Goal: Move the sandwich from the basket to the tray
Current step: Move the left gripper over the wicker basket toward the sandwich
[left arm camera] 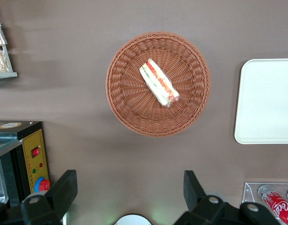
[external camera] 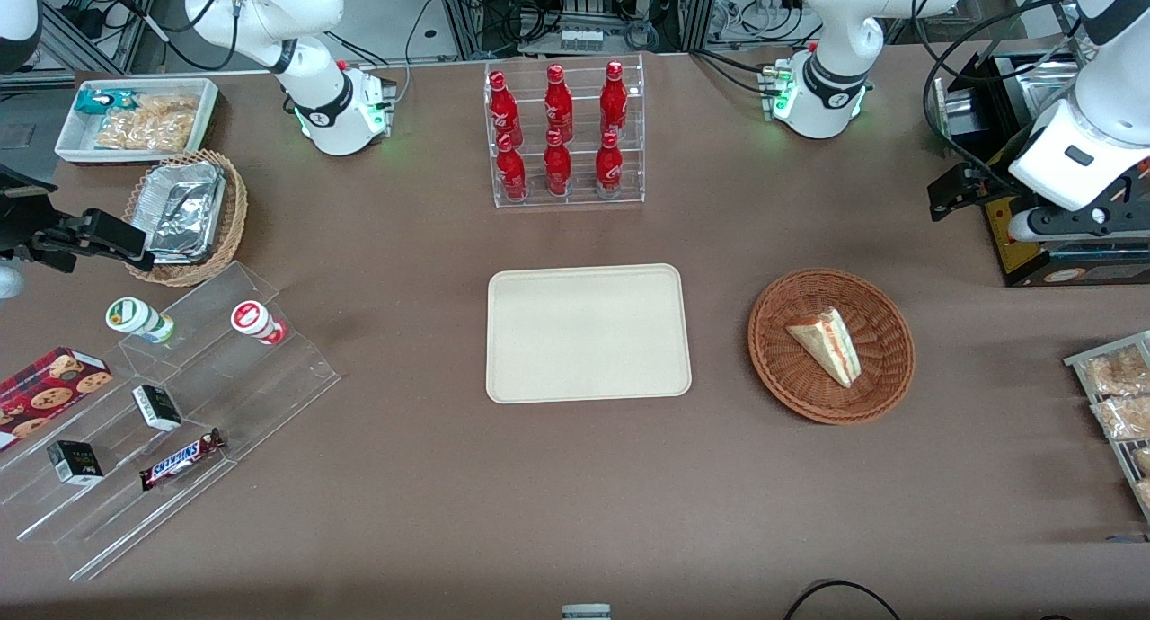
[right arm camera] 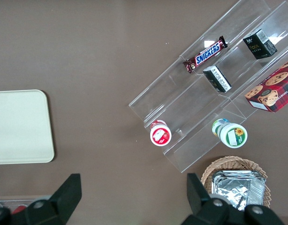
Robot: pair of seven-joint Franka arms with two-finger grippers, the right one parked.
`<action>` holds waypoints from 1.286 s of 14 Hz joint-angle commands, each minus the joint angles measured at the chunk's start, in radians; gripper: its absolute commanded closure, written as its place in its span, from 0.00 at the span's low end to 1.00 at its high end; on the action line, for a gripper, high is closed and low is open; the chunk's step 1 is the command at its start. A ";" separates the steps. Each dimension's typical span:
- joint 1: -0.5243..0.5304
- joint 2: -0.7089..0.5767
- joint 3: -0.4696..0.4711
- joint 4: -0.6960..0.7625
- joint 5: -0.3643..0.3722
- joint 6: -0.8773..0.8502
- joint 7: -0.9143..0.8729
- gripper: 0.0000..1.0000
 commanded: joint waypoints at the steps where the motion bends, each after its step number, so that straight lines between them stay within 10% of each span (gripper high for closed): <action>1: -0.016 0.010 0.016 0.012 -0.016 -0.002 0.014 0.00; 6: -0.024 0.087 0.013 -0.053 -0.039 -0.013 0.016 0.00; 18: -0.036 0.156 0.010 -0.557 -0.056 0.720 -0.083 0.00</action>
